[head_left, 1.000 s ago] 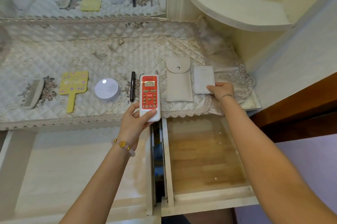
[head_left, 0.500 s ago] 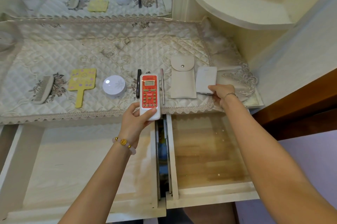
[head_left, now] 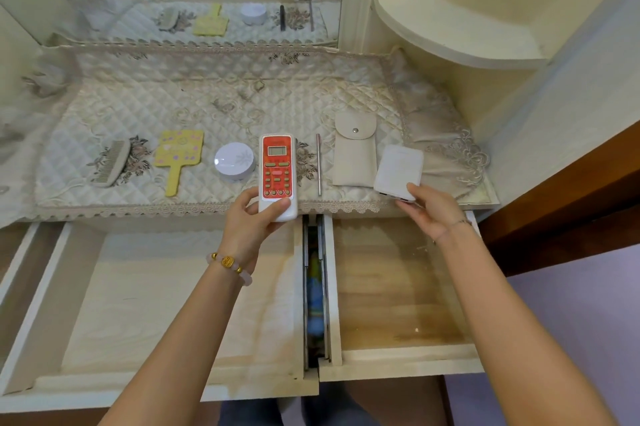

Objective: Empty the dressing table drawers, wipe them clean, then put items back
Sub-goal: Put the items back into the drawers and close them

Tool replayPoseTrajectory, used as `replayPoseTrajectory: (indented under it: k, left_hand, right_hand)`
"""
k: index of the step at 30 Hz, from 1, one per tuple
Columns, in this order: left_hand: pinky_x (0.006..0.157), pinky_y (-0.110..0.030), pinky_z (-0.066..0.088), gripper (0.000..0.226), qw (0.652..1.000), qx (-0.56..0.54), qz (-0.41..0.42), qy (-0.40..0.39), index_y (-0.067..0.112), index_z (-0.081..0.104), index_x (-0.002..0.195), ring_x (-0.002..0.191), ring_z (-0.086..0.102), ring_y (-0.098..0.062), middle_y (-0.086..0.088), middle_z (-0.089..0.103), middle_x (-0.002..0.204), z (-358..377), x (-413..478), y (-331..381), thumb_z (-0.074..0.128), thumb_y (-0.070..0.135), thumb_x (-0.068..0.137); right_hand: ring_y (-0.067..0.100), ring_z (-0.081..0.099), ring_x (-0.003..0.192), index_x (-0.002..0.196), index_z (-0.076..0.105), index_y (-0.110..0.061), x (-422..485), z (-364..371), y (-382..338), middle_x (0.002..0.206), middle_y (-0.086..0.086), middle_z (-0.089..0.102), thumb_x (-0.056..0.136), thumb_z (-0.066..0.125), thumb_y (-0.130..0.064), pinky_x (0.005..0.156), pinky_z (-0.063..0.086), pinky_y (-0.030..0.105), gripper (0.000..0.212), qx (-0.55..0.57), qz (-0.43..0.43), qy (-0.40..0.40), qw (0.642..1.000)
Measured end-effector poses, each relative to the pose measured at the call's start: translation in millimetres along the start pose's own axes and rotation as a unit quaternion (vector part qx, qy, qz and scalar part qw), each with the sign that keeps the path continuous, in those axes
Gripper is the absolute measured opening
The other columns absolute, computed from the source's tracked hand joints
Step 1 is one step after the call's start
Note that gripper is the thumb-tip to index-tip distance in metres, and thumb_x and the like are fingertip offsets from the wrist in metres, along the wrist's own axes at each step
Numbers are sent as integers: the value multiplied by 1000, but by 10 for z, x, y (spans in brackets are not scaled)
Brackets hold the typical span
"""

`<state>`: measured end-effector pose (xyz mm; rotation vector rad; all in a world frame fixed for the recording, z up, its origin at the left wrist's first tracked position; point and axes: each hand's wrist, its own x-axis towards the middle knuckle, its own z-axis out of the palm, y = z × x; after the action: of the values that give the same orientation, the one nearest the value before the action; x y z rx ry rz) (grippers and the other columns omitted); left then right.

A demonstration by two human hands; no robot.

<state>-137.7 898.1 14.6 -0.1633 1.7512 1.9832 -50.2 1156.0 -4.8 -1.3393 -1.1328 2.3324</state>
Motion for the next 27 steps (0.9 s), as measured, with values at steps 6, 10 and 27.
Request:
replayPoseTrajectory:
  k: [6, 10, 27]
  left_hand:
    - [71, -24, 57, 36, 999, -21, 6, 28, 7, 57, 116, 94, 66, -19, -8, 68, 102, -295, -201, 30, 67, 3, 81]
    - [71, -24, 57, 36, 998, -39, 10, 53, 7, 58, 117, 93, 66, -18, -8, 68, 103, -652, -371, 40, 67, 3, 82]
    - [73, -23, 57, 23, 975, -99, 57, 190, 13, 60, 104, 94, 66, -18, -7, 68, 103, -3470, -1542, 132, 66, 4, 83]
  right_hand:
    - [22, 62, 94, 97, 56, 2, -376, 194, 261, 106, 15, 62, 90, 50, 5, 67, 59, 27, 10, -19, -23, -72, 997]
    - [22, 64, 95, 114, 53, 3, -616, 436, 480, 107, 15, 64, 89, 53, 4, 71, 58, 26, 25, -74, -34, -104, 991]
    - [21, 66, 86, 93, 57, -8, -2176, 2306, 2335, 103, 13, 64, 89, 54, 3, 73, 58, 28, 12, -172, 2, -241, 955]
